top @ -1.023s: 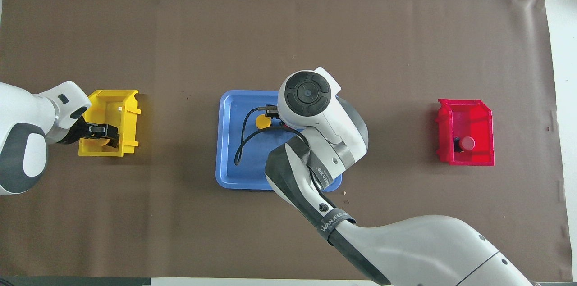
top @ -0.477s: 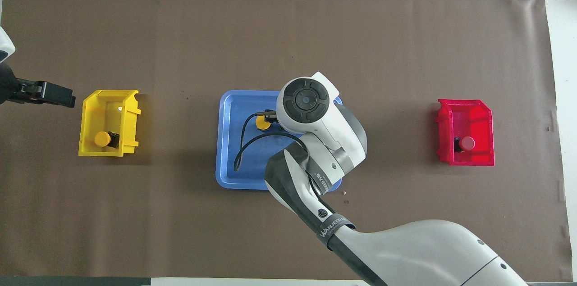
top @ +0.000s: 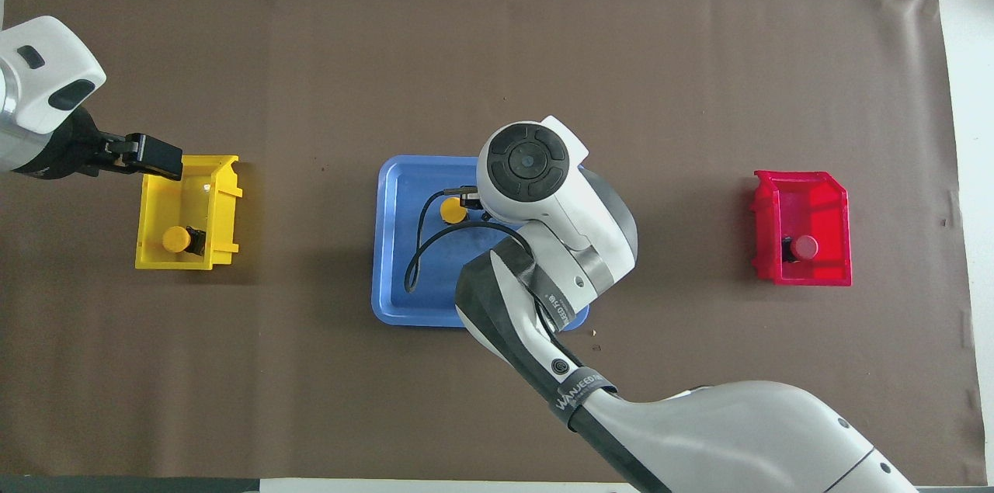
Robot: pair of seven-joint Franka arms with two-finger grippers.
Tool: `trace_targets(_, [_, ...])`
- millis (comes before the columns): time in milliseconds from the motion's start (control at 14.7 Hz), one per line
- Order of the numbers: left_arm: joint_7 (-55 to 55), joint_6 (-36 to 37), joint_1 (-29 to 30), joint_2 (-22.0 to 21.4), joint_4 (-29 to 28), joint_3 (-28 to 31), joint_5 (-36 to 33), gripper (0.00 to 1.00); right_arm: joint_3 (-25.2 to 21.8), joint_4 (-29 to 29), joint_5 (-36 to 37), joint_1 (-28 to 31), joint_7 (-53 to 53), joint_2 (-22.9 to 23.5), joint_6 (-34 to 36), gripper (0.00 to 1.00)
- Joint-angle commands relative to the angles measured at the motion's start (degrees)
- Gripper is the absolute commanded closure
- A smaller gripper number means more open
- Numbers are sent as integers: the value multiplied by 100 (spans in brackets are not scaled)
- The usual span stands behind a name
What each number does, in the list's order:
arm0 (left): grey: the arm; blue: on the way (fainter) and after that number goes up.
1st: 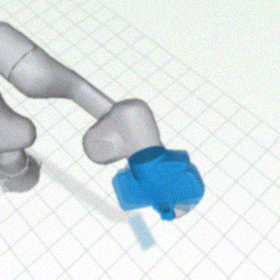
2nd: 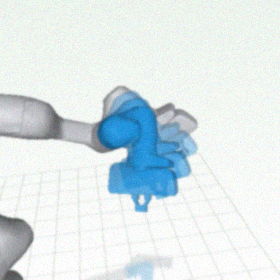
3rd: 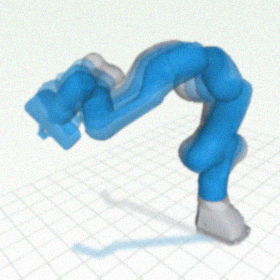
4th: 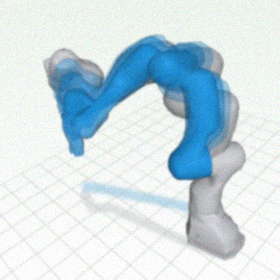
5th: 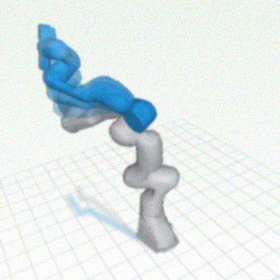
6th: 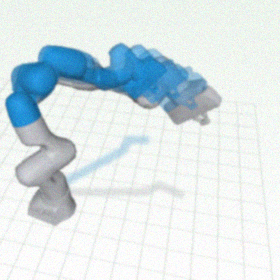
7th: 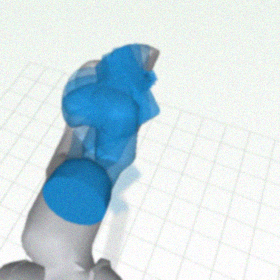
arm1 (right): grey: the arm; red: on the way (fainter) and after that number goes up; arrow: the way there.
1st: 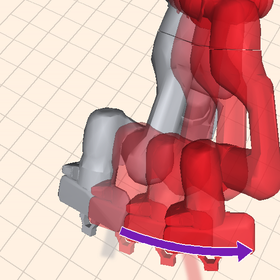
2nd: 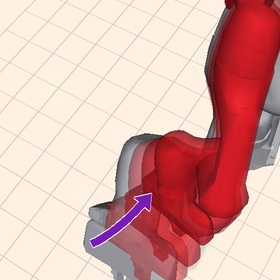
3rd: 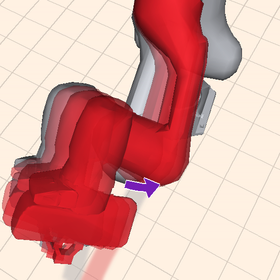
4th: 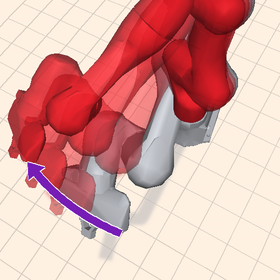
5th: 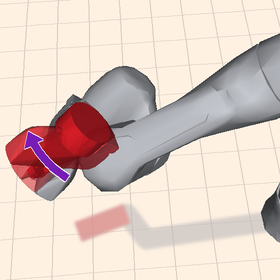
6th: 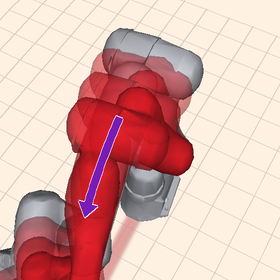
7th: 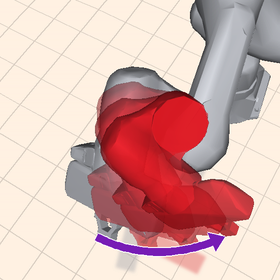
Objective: Sort red and yellow buttons by color
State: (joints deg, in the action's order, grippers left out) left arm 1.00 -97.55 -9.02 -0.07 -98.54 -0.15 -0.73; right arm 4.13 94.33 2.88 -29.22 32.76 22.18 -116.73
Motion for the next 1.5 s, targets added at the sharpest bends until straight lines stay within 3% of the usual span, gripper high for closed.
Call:
trace_targets(0, [791,-517,-501,-20,-252,23,-85,0,27,-126,28,748,-1320,-808,1175,83])
trace_targets(68, [1562,-894,-948,32,-488,23,-85,0,27,188,28,1212,-2134,-1281,1596,83])
trace_targets(205, [2961,-1536,-1888,443,-728,50,-120,0,27,839,19,2196,-3516,-1942,1645,83])
trace_targets(341, [3694,-1897,-2418,910,-702,41,-234,0,27,1016,2,3015,-4555,-2041,1628,83])
trace_targets(477, [4204,-2232,-2787,1235,-693,41,-270,0,27,1585,-16,3526,-5171,-2234,964,83])
trace_targets(682, [4312,-2444,-2903,1465,-684,32,-279,0,27,2492,-51,3880,-5702,-2446,-164,83])
trace_targets(1091, [4654,-2831,-3061,1983,-421,41,-279,2,18,3178,-51,4038,-5781,-2306,-1376,83])
trace_targets(1227, [4663,-2831,-3132,2010,-438,41,-270,7,27,3346,-51,3977,-5711,-2297,-1580,83])
trace_targets(1295, [4716,-2831,-3132,2010,-429,41,-270,27,27,3372,-51,3994,-5711,-2192,-1772,83])
trace_targets(1364, [4925,-2831,-3132,2010,-429,41,-270,99,18,3495,-51,3994,-5711,-2139,-2061,83])
trace_targets(1432, [5084,-2840,-3132,2010,-429,32,-270,99,18,3635,-51,3968,-5693,-2147,-2264,83])
